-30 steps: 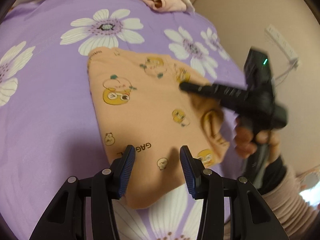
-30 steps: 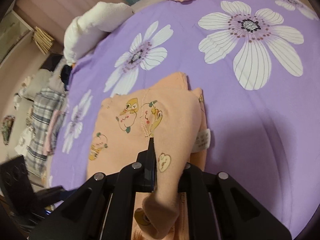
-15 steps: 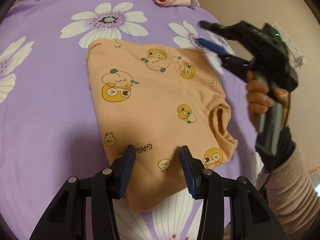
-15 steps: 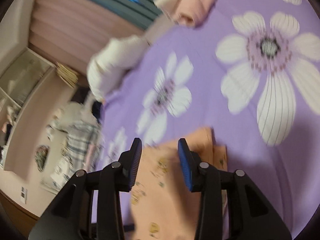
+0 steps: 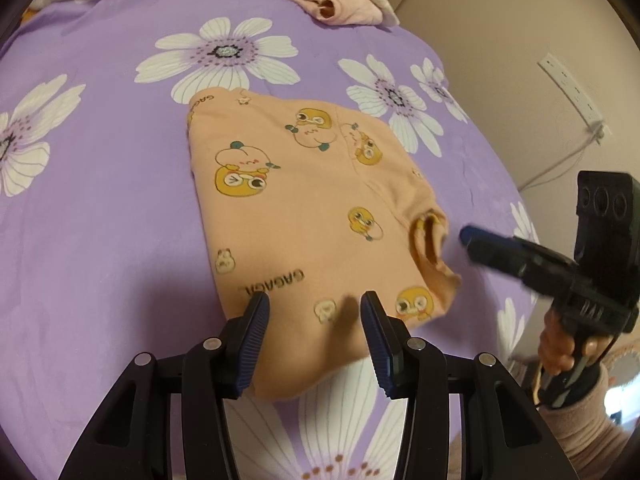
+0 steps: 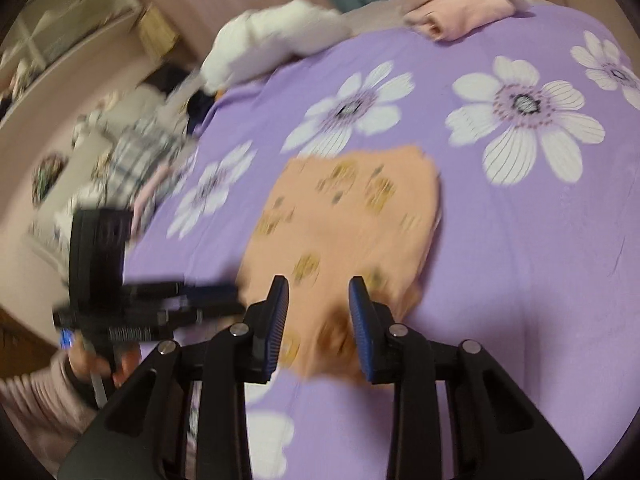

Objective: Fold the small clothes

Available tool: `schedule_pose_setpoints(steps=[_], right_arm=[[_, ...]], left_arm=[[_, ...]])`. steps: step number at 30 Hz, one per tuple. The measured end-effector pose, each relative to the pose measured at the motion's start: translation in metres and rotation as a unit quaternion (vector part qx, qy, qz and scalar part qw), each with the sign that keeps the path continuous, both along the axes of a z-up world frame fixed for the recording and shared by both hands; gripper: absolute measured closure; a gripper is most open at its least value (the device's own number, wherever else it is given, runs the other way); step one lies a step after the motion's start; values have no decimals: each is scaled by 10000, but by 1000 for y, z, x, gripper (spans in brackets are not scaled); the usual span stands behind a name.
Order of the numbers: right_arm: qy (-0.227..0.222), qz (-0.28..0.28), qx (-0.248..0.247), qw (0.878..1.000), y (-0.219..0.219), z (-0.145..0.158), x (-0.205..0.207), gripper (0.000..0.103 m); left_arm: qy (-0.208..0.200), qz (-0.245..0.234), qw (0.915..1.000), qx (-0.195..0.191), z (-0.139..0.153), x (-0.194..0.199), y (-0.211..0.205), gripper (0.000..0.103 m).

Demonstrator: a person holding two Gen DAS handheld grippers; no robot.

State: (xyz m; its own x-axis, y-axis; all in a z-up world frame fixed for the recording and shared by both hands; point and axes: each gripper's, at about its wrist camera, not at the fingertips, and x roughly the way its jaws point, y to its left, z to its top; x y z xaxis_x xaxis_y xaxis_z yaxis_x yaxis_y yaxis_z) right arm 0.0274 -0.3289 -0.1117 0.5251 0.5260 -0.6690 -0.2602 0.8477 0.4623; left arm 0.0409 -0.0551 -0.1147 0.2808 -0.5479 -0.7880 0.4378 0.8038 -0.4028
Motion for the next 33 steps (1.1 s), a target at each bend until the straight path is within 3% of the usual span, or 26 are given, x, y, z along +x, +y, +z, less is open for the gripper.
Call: schedule_pose_setpoints(steps=[3, 6, 10, 12, 16, 19, 23, 29, 33], right_arm=[[33, 178, -560, 9983, 12, -8, -7, 70], [155, 300, -727, 9968, 19, -16, -2, 72], [274, 347, -899, 9950, 24, -27, 4, 94], [344, 209, -1126, 9928, 23, -33, 4, 97], [465, -156, -822, 9954, 6, -39, -8, 100], [668, -484, -260, 9963, -15, -48, -19, 101], [834, -704, -216, 9938, -29, -59, -30, 99], [16, -592, -107, 9982, -21, -16, -30, 96], [-81, -372, 17, 9993, 1, -9, -6, 96]], left_arm=[[-37, -32, 10000, 85, -3, -3, -2, 58], [-20, -23, 9999, 98, -6, -4, -3, 58], [-8, -13, 10000, 87, -6, -5, -3, 58], [-4, -20, 10000, 86, -7, -5, -3, 58], [4, -42, 9999, 109, -8, -4, -3, 58], [44, -43, 9999, 104, -10, -2, -3, 58], [61, -55, 9999, 101, -11, -1, -3, 58], [-101, -3, 9999, 13, 3, -4, 1, 58], [-211, -71, 9998, -4, 10, -5, -5, 58]])
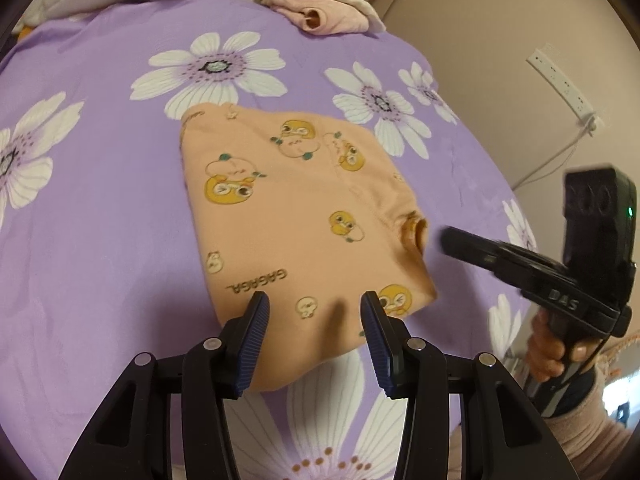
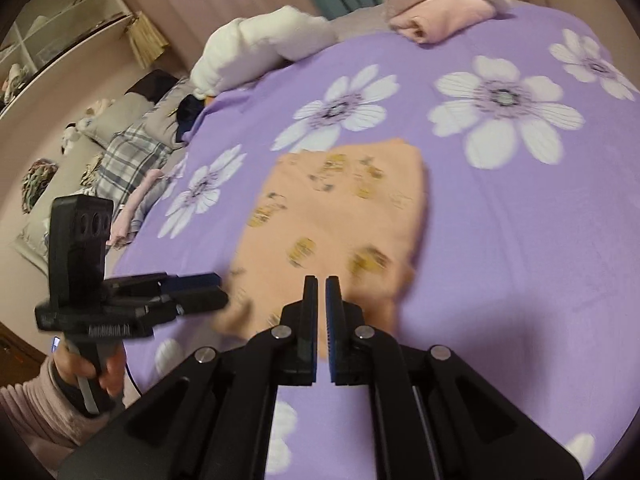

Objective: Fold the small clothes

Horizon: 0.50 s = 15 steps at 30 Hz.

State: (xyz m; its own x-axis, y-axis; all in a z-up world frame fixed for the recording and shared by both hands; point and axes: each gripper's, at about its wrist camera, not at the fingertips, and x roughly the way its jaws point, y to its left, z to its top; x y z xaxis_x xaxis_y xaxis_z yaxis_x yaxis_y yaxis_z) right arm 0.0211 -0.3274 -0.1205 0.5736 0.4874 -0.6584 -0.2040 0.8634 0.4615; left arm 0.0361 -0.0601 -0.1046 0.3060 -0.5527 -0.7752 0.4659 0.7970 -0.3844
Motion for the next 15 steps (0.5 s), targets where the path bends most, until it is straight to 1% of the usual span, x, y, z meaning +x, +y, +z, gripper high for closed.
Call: schedule_pose_setpoints(steps=[2, 4, 5, 7, 8, 9, 11, 12, 13, 14, 15], right_arm=[[29, 86, 17, 10000, 15, -4, 14, 96], [168, 76, -56, 9998, 25, -11, 22, 96], [241, 24, -178, 9995, 28, -16, 23, 97], [376, -342, -743, 9959, 27, -26, 23, 97], [438, -520, -953, 9931, 23, -30, 23, 103], [505, -691, -1045, 9908, 17, -34, 21, 103], [660, -850, -728, 9915, -2, -39, 12, 103], [690, -910, -747, 9906, -6, -40, 8, 103], [709, -1012, -920, 9881, -10, -40, 4, 103], [746, -1093, -985, 9863, -14, -39, -1, 95], [760, -1149, -951, 9859, -19, -38, -3, 94]], left_arm=[[0, -48, 10000, 85, -3, 1, -6, 58], [35, -70, 9998, 187, -8, 3, -10, 58], [80, -74, 9997, 214, -12, 4, -11, 58], [142, -87, 9996, 237, -17, 4, -11, 58], [150, -109, 9996, 235, -19, 4, -11, 58], [148, -129, 9995, 228, -19, 3, -10, 58], [147, -148, 9995, 237, -20, 2, -8, 58], [154, -157, 9995, 232, -20, 2, -7, 58], [158, -158, 9995, 225, -20, 1, -6, 58], [156, -158, 9995, 225, -19, 1, -4, 58], [155, -155, 9995, 219, -18, 0, -2, 58]])
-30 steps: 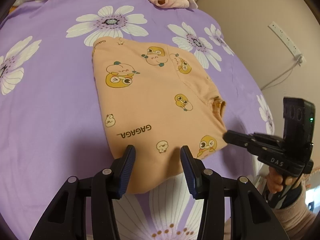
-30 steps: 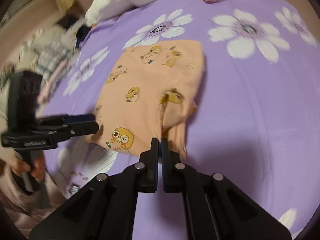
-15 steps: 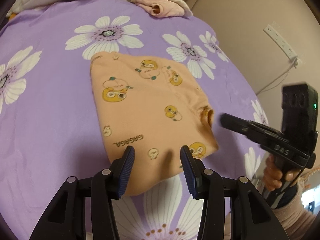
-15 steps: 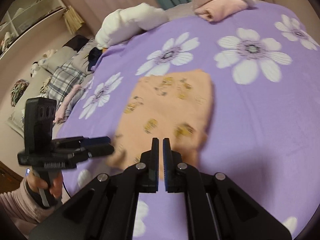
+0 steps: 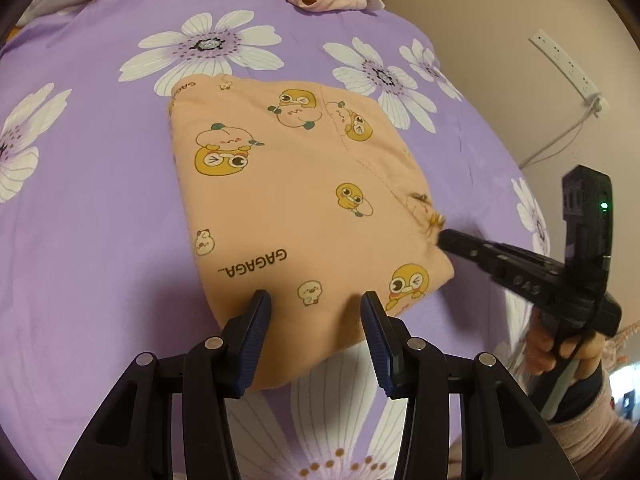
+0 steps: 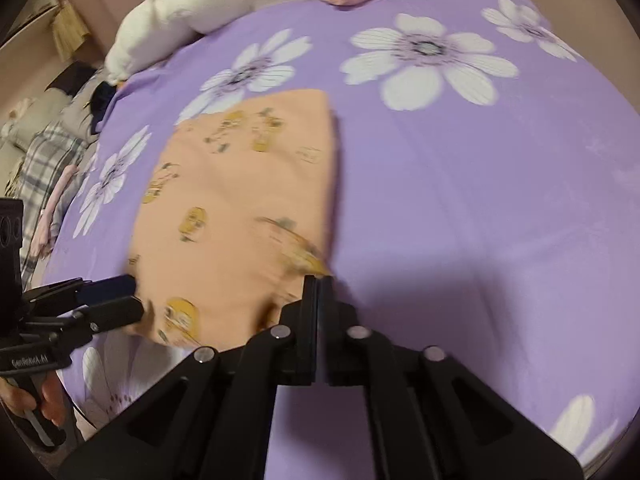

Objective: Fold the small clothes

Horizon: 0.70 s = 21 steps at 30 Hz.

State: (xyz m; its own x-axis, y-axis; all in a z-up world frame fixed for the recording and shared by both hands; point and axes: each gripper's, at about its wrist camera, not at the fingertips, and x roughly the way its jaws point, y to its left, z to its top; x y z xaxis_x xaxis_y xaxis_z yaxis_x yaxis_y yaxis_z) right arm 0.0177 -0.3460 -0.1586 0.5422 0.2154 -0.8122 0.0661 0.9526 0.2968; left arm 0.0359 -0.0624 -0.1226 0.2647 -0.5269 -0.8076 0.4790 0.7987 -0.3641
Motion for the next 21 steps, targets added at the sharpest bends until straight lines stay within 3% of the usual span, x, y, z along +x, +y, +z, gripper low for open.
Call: schedule_pose_setpoints(steps=[7, 11, 15, 21], right_arm=[[-512, 94, 110, 9986, -1, 27, -2, 93], [-658, 236, -246, 9973, 19, 29, 13, 90], [-562, 215, -676, 9959, 29, 19, 22, 90], [-416, 298, -1104, 9926, 35, 9, 16, 88]], left_arm=[[-211, 59, 9996, -151, 18, 0, 2, 58], [-268, 142, 9995, -109, 17, 9, -2, 58], [-216, 243, 9994, 67, 5, 14, -2, 58], [-184, 264, 9995, 1, 1, 14, 3, 58]])
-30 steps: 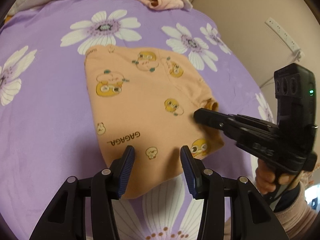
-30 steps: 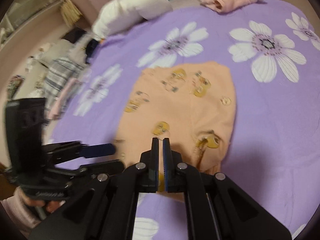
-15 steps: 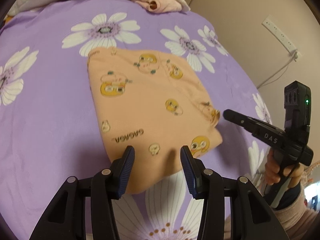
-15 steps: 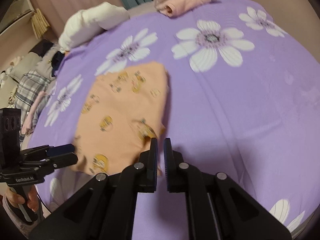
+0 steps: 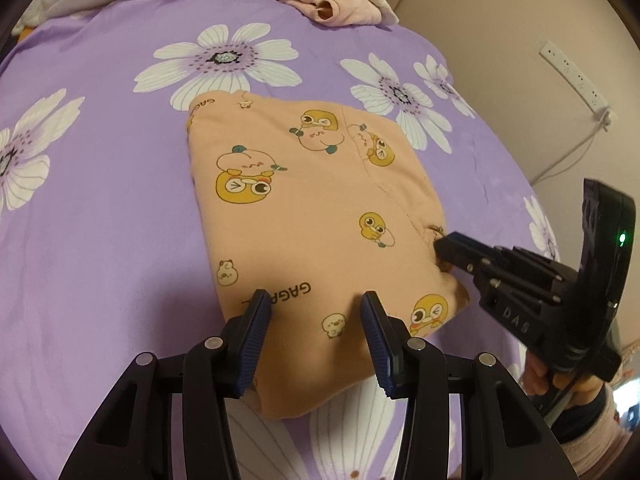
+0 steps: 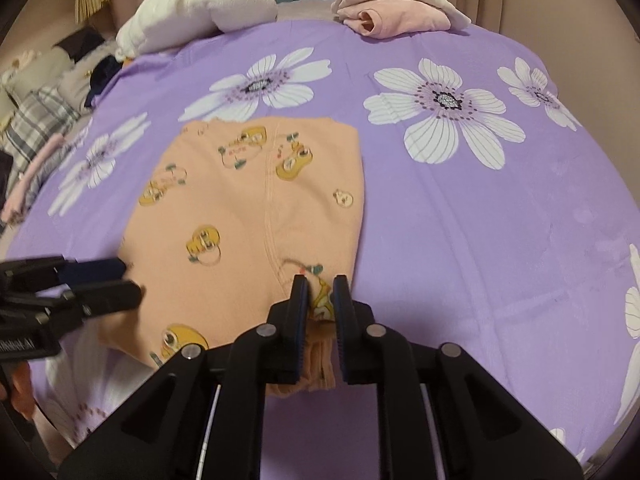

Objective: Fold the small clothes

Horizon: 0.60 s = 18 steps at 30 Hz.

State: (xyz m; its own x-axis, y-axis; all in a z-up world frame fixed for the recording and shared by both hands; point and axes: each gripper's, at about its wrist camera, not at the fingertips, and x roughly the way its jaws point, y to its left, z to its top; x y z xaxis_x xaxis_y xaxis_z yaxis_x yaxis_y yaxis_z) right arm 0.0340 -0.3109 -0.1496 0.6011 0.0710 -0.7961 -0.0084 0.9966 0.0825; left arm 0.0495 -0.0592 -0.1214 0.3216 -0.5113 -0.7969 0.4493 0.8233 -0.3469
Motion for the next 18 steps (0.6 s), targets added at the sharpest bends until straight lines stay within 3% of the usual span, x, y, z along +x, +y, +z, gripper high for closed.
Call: schedule_pose_setpoints(steps=[18], right_arm=[[111, 25, -182, 9998, 3, -2, -22, 83]], left_arm=[[47, 92, 9999, 110, 2, -13, 16, 58]])
